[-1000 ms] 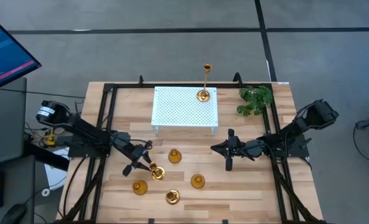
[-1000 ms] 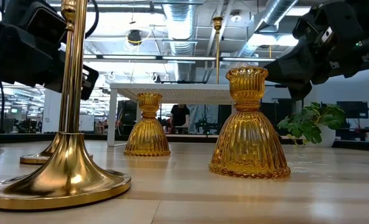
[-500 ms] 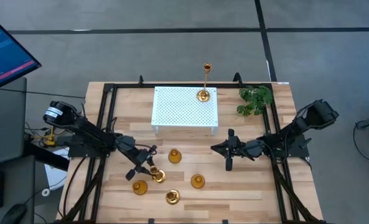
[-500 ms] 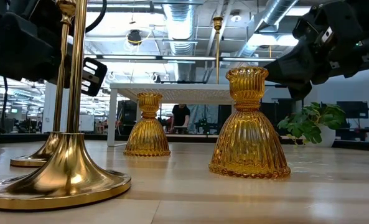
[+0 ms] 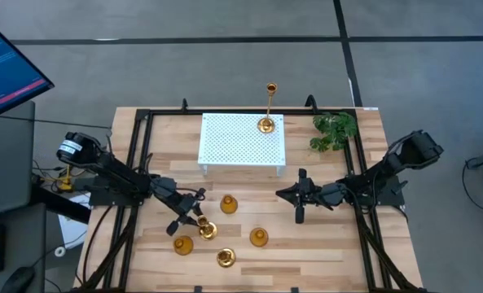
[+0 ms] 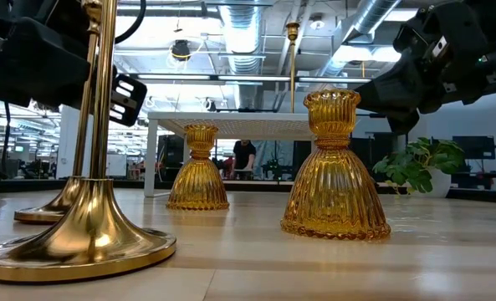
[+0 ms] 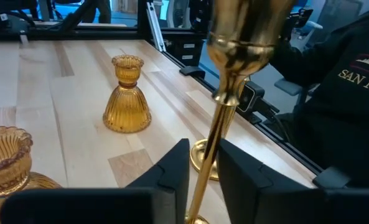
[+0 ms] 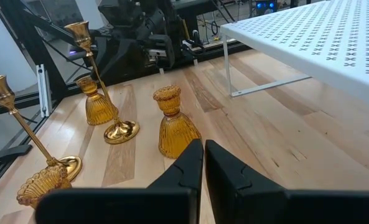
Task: Pick & Place candle stick holders
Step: Put the top gold candle holder on the shelf aligned with the other gold candle holder, then put the gold candle holder on the shelf aligned with the other gold candle holders
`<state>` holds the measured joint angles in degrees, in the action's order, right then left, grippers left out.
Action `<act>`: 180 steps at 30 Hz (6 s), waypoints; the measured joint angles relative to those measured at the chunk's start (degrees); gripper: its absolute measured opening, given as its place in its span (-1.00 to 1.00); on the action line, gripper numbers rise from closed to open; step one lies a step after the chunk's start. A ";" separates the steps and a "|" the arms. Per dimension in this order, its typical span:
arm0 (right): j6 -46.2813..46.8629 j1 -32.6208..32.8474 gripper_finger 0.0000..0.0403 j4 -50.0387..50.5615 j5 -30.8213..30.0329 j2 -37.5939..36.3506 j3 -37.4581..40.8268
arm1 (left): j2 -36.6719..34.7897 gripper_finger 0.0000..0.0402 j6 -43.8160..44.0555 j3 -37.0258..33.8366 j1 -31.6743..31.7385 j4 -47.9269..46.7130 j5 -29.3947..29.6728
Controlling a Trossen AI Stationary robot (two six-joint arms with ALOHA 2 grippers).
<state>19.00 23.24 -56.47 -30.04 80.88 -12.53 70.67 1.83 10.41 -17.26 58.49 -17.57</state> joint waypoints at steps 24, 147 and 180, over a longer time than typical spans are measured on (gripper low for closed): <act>-0.06 0.00 -0.95 0.31 0.00 0.00 0.00 | -15.38 -0.93 2.83 15.32 0.94 -32.44 3.25; 0.09 -1.90 -0.95 0.20 0.20 0.02 -0.02 | 2.16 -0.66 -8.02 8.54 4.44 -10.77 -12.45; 0.05 -1.84 -0.95 0.27 0.20 0.02 -0.02 | 21.07 0.03 -7.36 24.21 -6.45 -10.30 -6.35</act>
<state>19.05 21.41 -56.20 -29.85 80.90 -12.56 91.75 -5.54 34.63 -23.71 48.19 -23.91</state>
